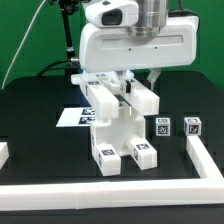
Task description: Assemble chair
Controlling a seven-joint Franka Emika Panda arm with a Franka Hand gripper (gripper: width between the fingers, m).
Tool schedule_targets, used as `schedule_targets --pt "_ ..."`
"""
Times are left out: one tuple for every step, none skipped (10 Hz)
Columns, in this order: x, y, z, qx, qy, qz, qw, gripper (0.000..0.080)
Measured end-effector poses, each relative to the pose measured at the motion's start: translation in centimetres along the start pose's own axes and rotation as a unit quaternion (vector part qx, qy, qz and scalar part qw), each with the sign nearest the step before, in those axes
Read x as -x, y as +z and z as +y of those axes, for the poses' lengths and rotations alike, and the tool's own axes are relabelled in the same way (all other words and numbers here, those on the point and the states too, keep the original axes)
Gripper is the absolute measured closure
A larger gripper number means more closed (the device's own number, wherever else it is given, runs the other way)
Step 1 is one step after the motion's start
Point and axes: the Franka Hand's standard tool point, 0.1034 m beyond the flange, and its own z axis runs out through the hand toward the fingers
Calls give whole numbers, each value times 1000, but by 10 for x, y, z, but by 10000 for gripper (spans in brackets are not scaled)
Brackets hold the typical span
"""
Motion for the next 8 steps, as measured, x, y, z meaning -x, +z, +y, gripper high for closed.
schedule_targets --pt "0 1 0 0 0 -1 1000 515" --pt "0 1 0 0 0 -1 1000 515" --pt "0 3 1 0 0 -1 1000 515" --pt "0 11 7 2 3 -5 1000 515" --pt "0 19 10 3 6 -8 1000 515" --pt "0 21 11 3 6 -10 1000 515" --pt "0 24 12 4 7 -10 1000 515" --pt "-2 23 14 4 7 -7 1000 515"
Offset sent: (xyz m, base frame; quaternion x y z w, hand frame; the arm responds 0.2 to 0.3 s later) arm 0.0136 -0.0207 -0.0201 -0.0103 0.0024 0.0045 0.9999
